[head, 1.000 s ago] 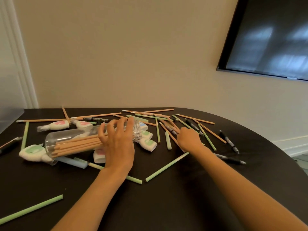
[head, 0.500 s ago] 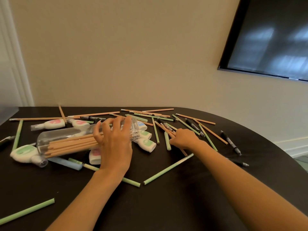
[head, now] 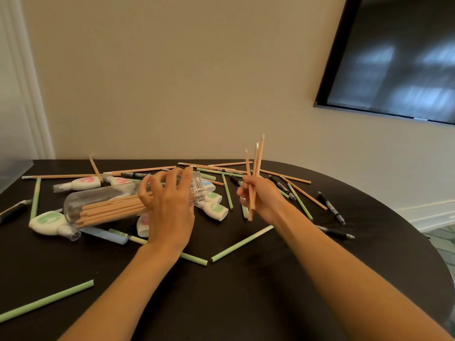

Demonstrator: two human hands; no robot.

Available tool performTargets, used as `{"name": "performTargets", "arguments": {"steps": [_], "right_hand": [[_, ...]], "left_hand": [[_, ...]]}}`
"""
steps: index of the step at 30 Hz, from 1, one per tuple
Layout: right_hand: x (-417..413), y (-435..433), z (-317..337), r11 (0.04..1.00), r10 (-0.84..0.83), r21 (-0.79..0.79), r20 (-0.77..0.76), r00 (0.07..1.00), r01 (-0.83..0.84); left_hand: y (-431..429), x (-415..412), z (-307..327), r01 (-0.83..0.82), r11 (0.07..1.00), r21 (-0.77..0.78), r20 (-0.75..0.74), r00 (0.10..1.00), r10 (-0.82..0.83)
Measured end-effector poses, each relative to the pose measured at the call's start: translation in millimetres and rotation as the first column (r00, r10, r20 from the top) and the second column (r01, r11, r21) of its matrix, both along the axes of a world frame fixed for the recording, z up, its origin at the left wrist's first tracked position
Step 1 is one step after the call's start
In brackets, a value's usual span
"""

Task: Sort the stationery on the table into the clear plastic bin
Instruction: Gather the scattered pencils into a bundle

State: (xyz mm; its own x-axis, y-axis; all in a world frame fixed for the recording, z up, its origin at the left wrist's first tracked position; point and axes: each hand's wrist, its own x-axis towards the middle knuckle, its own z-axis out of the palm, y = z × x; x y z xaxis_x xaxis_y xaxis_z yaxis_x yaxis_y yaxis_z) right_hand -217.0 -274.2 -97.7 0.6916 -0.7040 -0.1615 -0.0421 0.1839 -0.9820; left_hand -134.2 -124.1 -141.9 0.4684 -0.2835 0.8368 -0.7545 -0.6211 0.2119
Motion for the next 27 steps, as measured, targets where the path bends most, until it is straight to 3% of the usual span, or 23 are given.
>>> {"name": "performTargets", "arguments": {"steps": [2, 3, 7, 11, 20, 27], "right_hand": [[-4, 14, 2, 0.979, 0.056, 0.182, 0.191, 0.98, -0.091], [-5, 20, 2, 0.971, 0.08, 0.199, 0.237, 0.968, -0.13], [-2, 45, -3, 0.976, 0.165, 0.086, 0.298, 0.94, -0.199], [8, 68, -7, 0.989, 0.135, 0.007, 0.334, 0.933, -0.146], [25, 95, -23, 0.926, 0.051, -0.375, 0.222, 0.974, 0.037], [24, 104, -18, 0.935, 0.037, -0.353, 0.174, 0.984, 0.028]], "left_hand": [[5, -4, 2, 0.011, 1.0, 0.006, -0.003, 1.0, -0.011], [8, -6, 3, 0.013, 1.0, 0.011, -0.004, 1.0, -0.013], [24, -11, 10, 0.03, 0.999, 0.018, 0.002, 1.0, -0.03], [42, -11, 18, 0.029, 1.0, -0.009, 0.041, 0.999, -0.028], [75, -6, 15, -0.003, 1.0, 0.025, -0.041, 0.999, 0.004], [74, -7, 12, -0.003, 0.999, 0.036, -0.041, 0.999, 0.004]]}}
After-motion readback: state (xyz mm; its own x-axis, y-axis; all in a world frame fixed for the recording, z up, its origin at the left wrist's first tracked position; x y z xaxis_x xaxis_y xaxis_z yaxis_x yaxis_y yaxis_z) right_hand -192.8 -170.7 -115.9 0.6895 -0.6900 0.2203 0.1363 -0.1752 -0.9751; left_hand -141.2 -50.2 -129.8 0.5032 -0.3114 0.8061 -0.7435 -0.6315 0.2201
